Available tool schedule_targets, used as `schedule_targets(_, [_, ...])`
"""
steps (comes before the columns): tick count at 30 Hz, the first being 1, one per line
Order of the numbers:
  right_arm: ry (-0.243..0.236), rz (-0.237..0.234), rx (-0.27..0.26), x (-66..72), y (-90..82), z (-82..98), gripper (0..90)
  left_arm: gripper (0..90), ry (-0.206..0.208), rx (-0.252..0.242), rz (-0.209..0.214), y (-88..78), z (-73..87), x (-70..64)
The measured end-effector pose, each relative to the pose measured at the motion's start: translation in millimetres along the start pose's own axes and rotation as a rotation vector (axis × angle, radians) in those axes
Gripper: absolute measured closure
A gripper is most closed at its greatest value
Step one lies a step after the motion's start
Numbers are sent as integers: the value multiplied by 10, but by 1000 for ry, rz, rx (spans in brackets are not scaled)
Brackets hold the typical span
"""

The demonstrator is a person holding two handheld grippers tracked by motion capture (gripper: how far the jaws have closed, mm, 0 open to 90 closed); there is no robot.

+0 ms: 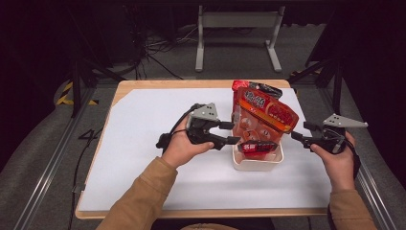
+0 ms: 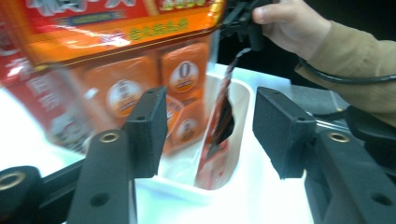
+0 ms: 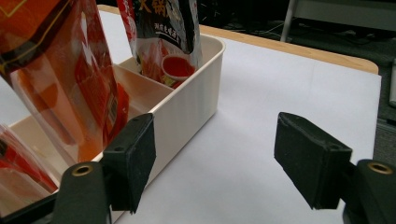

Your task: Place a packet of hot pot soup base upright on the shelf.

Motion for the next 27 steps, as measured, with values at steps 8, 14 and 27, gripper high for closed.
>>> schedule_targets(8, [-17, -14, -38, 28, -2, -45, 318, 387, -71, -25, -111, -383, 91, 19])
schedule_targets(14, [-20, -2, -54, 23, -28, -57, 329, 343, -90, -44, -179, -642, 187, 35])
schedule_targets(27, [-25, -13, -51, 49, -77, -54, 338, 287, -103, -101, -335, -1303, 494, 96])
Point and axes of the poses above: each handheld gripper's, and its own axes: y roughly forward along the jaws, z roughly out of its underside, x roughly to its left, the point moved 8 cm from there along y, roughly forward along the jaws, and after that the axes turned 13 degrees about z, right-handed, at the moved point
